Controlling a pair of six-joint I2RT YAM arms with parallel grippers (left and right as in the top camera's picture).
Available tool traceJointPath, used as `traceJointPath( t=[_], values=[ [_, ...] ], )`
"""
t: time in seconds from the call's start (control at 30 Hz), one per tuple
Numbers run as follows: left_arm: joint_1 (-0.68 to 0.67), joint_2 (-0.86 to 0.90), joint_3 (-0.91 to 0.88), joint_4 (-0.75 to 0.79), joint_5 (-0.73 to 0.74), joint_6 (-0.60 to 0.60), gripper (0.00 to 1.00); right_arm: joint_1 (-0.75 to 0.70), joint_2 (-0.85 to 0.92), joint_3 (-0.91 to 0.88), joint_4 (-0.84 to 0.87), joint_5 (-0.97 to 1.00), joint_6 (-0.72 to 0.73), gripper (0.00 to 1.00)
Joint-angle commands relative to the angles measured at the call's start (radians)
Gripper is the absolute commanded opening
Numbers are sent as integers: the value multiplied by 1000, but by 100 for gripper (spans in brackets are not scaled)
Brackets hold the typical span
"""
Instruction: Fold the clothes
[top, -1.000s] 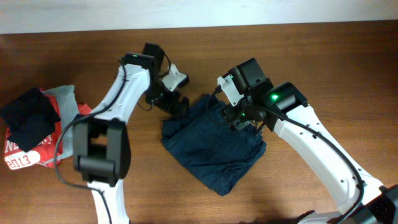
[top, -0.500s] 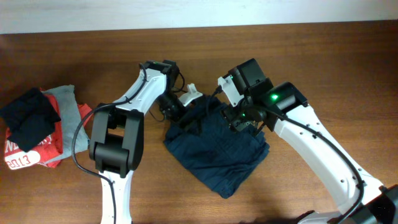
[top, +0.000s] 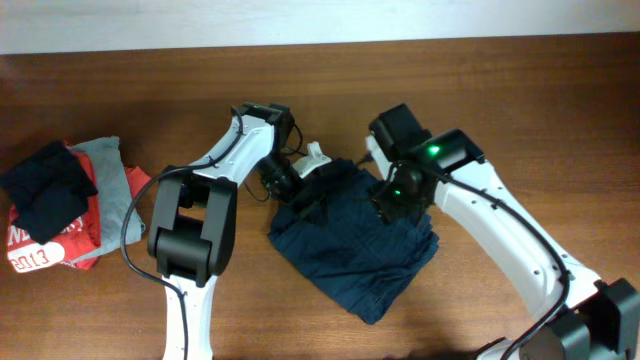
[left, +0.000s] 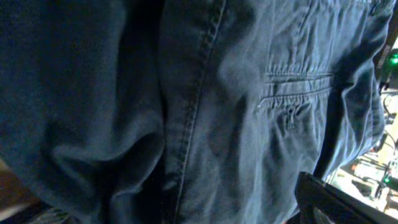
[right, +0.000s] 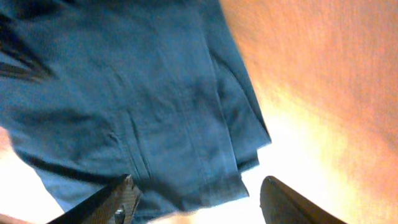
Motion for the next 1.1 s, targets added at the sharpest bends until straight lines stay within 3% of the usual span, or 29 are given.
traceJointPath(
  t=[0.0,0.17,0.4,0.83,1.07],
  values=[
    [-10,19,-16,3,11,23,99,-48,5,-20,-59,38,114,69],
    [-10,19,-16,5,11,23,99,-78,5,-112,-85,-21,122,69],
    [-10,19,-16,6,12,23,99,-77,5,-310,18,-74,180,69],
    [-40,19,-17,-3,16,23,99,-77,7,-514,472,-124,195,70],
    [-84,20,-23,-1,15,23,99,-77,27,-529,525,-119,195,70]
  ],
)
